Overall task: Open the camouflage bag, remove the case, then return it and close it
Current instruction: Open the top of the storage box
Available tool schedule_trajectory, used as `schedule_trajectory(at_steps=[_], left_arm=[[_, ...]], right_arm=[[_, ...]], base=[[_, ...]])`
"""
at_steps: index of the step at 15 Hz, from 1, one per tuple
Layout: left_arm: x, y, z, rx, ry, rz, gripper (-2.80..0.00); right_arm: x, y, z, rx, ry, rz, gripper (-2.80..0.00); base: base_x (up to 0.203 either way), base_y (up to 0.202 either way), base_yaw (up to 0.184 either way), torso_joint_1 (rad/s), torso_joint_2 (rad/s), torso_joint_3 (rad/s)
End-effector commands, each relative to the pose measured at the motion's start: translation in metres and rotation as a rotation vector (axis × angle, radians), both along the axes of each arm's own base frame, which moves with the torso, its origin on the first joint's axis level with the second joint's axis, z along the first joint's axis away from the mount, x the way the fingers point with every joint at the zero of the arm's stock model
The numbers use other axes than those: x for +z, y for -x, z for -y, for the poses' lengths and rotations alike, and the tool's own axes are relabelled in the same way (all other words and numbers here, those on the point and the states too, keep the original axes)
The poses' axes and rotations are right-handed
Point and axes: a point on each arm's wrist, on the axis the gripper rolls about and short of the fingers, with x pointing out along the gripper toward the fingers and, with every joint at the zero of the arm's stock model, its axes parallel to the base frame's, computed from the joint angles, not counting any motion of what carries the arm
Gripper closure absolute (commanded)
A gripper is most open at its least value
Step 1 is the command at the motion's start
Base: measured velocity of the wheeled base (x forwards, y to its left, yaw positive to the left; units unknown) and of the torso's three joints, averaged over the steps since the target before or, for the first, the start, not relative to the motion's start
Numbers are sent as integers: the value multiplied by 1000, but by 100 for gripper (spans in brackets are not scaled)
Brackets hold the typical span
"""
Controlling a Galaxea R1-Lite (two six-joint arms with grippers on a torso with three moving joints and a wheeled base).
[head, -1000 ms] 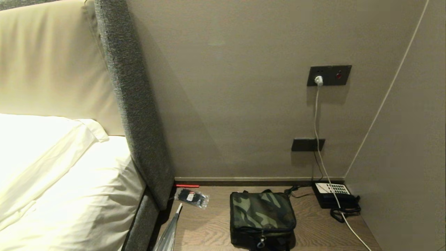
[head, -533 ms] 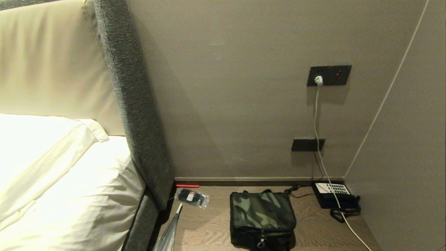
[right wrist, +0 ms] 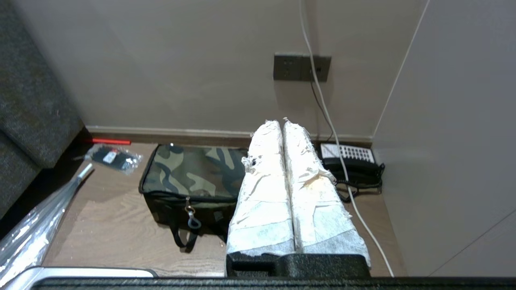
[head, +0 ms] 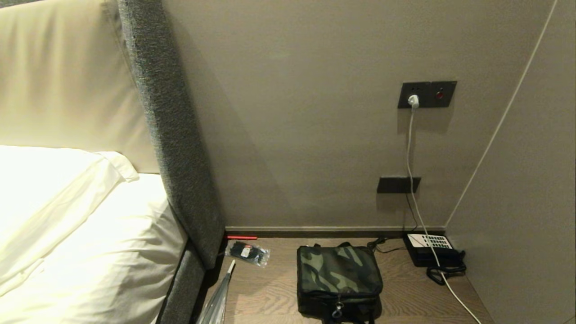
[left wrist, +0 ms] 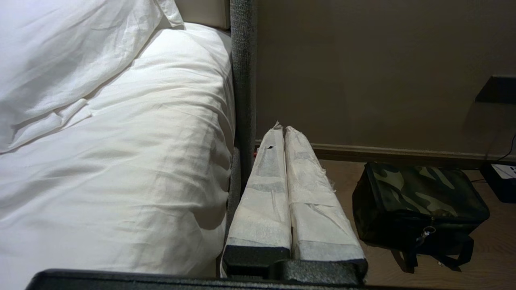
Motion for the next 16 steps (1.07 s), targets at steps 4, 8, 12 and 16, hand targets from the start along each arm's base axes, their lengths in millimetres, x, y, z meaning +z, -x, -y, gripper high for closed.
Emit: schedule_trajectory(at_steps=[4,8,12,16], left_arm=[[0,0,0,1,3,0,0],[0,0,0,1,3,0,0],[0,0,0,1,3,0,0],[0,0,0,1,3,0,0]], right_arm=[[0,0,0,1,1,-1,0],[0,0,0,1,1,-1,0],[0,0,0,0,1,-1,0],[0,0,0,1,1,-1,0]], base=[[0,0,0,2,1,-181],[0,0,0,2,-1,-195],[0,0,0,2,3,-201],[0,0,0,2,6,-199]])
